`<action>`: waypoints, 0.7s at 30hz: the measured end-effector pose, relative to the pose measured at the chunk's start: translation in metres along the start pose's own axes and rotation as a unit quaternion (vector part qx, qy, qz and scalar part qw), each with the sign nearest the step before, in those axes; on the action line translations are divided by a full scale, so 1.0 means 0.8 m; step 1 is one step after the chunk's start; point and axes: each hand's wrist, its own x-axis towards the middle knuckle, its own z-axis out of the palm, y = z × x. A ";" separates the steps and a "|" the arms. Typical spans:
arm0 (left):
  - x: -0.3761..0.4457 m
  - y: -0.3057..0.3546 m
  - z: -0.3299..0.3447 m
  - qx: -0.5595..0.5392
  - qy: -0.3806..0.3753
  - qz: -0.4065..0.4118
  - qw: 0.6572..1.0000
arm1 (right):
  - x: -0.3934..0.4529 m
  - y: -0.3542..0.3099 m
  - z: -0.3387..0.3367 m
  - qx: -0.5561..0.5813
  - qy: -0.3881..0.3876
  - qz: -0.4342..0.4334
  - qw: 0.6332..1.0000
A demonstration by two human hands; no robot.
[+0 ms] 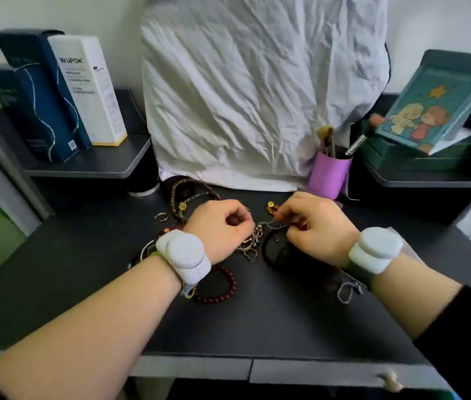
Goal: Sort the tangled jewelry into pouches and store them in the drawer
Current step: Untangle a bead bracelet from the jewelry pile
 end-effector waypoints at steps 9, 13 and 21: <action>-0.050 -0.011 0.011 0.134 -0.062 0.031 0.989 | -0.055 0.018 0.003 -0.099 -0.027 0.096 0.990; -0.064 -0.022 0.017 0.156 -0.099 0.033 0.982 | -0.069 0.021 0.009 -0.096 -0.029 0.132 0.986; -0.053 -0.024 0.026 0.175 -0.121 0.048 0.976 | -0.064 0.021 0.006 -0.091 -0.024 0.147 0.985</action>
